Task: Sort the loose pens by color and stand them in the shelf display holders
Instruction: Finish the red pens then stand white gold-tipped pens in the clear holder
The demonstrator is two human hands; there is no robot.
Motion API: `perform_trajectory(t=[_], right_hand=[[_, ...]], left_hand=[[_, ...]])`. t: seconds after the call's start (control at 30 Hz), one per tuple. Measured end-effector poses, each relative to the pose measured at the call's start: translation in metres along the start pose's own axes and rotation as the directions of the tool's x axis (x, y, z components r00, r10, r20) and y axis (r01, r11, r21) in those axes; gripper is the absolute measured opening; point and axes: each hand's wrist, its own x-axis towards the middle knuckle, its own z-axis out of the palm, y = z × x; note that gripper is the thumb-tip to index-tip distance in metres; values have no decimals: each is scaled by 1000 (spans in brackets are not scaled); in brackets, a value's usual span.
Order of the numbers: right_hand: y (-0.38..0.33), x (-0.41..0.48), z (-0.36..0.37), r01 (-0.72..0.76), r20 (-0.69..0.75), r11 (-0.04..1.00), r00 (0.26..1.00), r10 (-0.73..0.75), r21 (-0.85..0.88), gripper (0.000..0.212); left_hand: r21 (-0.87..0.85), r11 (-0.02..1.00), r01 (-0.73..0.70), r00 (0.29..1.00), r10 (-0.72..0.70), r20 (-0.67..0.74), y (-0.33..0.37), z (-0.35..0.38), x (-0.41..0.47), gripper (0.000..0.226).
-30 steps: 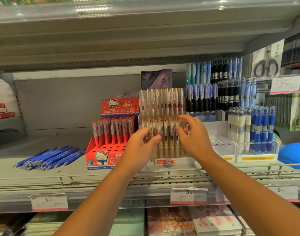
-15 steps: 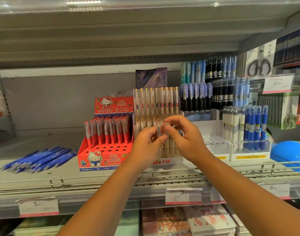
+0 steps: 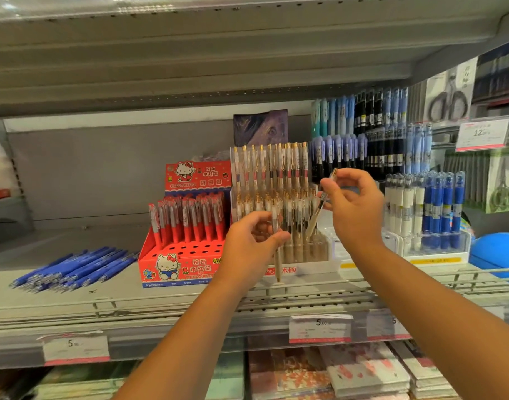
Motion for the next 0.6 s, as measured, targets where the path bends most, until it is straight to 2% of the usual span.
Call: perform_trajectory(t=[0.27, 0.43, 0.6], right_hand=[[6, 4, 3, 35, 65, 984, 998, -24, -177, 22], [15, 0, 6, -4, 238, 941, 967, 90, -338, 22], [15, 0, 5, -53, 257, 926, 954, 158, -373, 17]], left_hand=[[-14, 1000, 6, 1000, -6, -19, -1, 0, -1, 34], [-26, 999, 18, 999, -19, -28, -2, 0, -1, 42], [-27, 999, 22, 1000, -22, -22, -2, -1, -1, 42]])
